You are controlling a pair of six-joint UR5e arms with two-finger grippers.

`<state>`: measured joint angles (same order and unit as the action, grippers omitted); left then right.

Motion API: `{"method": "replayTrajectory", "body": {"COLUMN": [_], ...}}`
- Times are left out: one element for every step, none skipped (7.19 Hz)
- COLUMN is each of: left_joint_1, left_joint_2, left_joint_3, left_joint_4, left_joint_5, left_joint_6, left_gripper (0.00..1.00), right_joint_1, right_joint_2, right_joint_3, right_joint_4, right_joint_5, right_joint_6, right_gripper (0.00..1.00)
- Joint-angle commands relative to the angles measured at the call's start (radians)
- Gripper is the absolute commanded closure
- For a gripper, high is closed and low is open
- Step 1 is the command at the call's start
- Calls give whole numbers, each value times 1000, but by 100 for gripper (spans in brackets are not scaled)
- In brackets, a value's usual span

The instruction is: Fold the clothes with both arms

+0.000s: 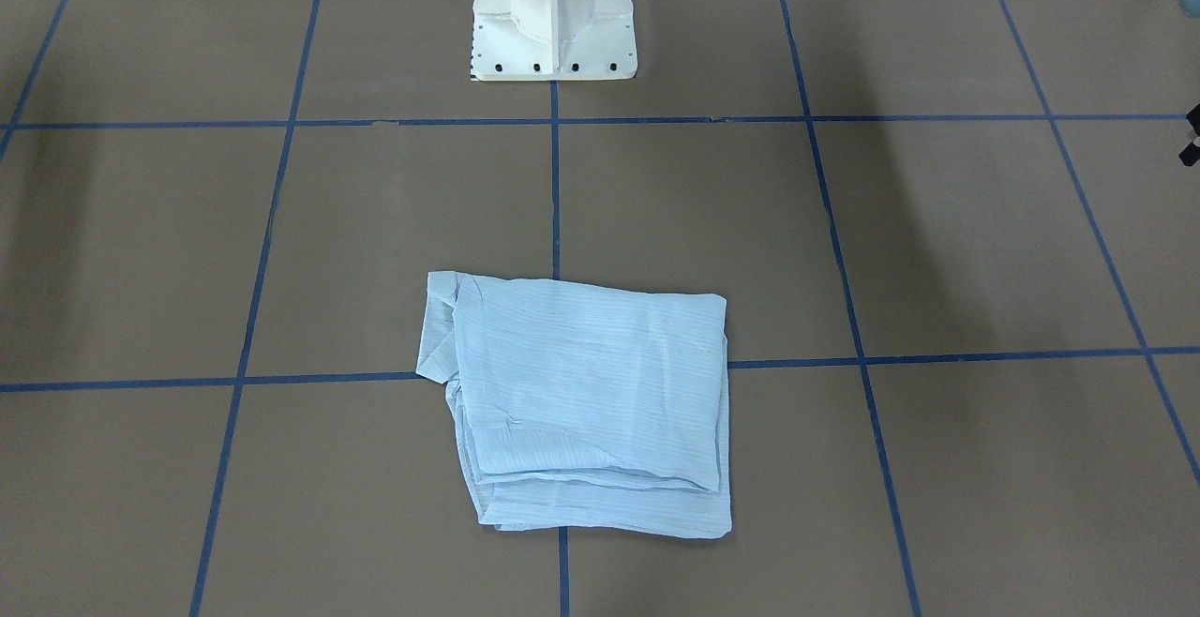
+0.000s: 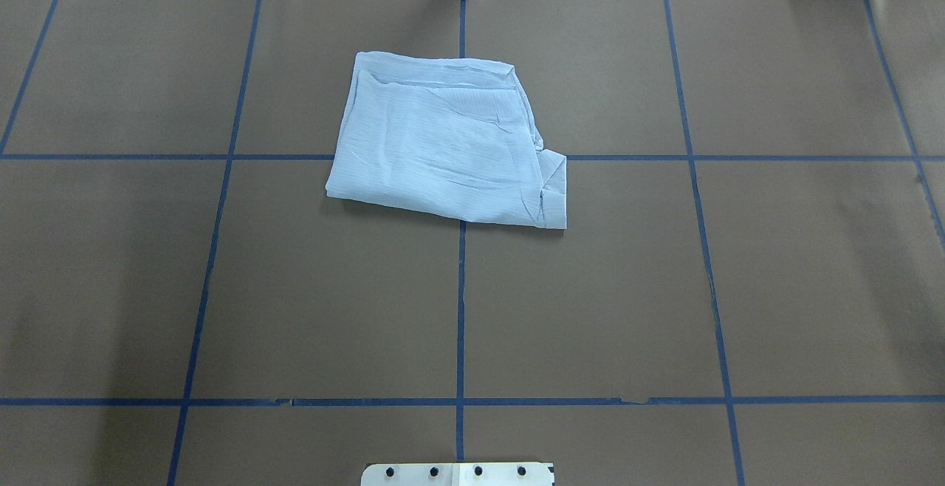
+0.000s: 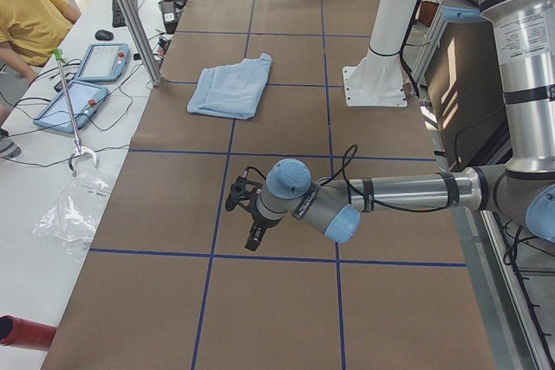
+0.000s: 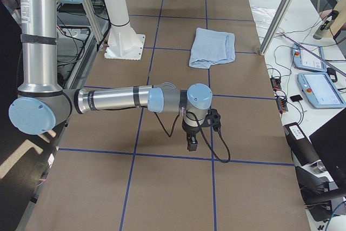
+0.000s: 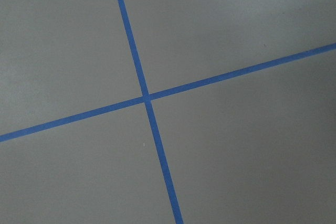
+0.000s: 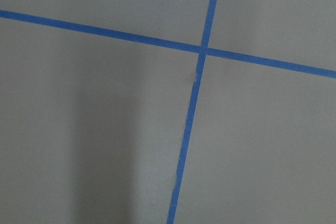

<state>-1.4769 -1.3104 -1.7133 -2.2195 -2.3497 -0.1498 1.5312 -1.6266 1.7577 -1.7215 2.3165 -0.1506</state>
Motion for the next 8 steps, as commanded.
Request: {"method": "replayTrajectory", "body": {"left_joint_1": [0, 0, 0, 0, 0, 0, 0, 0], "left_joint_2": [3, 0, 5, 11, 14, 14, 14, 16], "left_joint_3": [-12, -8, -5, -12, -14, -15, -14, -12], "left_joint_4": [-5, -3, -5, -5, -5, -5, -6, -3], "left_joint_5": [-3, -3, -3, -3, -5, -6, 1, 6], "left_joint_6": [-2, -2, -1, -1, 3, 3, 1, -2], "left_gripper": [0, 0, 0, 0, 0, 0, 0, 0], "right_joint_1": [14, 14, 15, 15, 15, 15, 15, 15], "right_joint_2": [-1, -2, -2, -2, -2, -4, -4, -10], "right_joint_3": [-3, -7, -4, -7, -7, -7, -7, -7], "right_joint_4": [-1, -3, -3, -3, -3, -3, -3, -3], "right_joint_5": [0, 6, 6, 6, 6, 6, 6, 7], "right_joint_6": [8, 8, 8, 8, 8, 8, 8, 8], "right_gripper": [0, 0, 0, 0, 0, 0, 0, 0]}}
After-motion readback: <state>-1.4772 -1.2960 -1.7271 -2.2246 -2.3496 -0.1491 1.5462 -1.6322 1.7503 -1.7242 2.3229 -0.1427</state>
